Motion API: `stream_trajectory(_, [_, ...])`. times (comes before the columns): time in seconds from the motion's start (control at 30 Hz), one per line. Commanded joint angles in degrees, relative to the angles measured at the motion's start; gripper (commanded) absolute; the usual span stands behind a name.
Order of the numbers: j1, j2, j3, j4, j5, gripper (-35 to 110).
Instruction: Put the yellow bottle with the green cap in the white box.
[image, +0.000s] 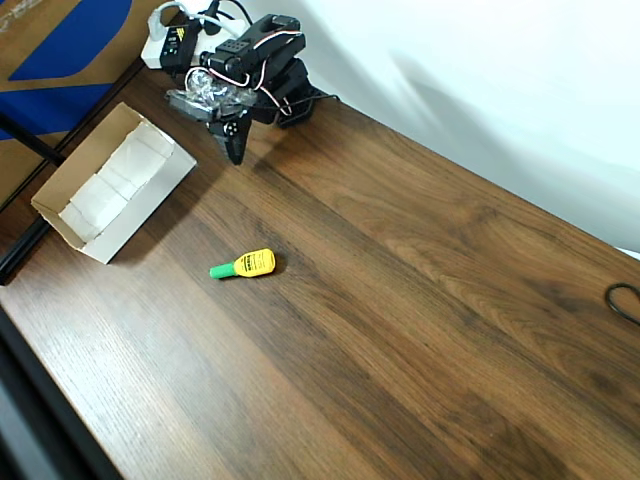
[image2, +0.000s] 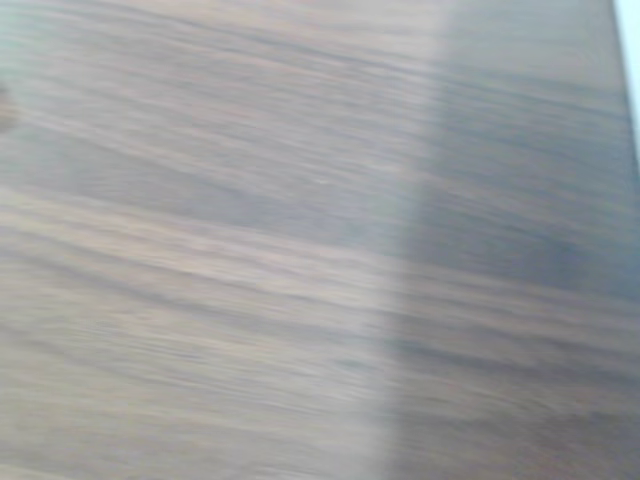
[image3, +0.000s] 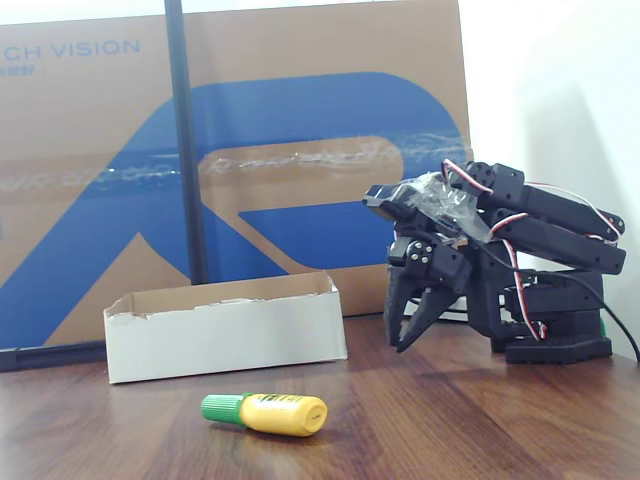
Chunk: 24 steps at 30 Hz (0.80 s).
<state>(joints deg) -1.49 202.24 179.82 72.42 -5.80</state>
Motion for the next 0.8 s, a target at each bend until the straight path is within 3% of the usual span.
stream_trajectory(0.0, [0.7, 2.5, -2.6, 1.1, -0.9, 0])
stream_trajectory(0.37, [1.6, -4.0, -16.2, 2.3, -2.3, 0])
stream_trajectory(0.77, [-1.1, -35.2, -29.6, -8.0, 0.6, 0])
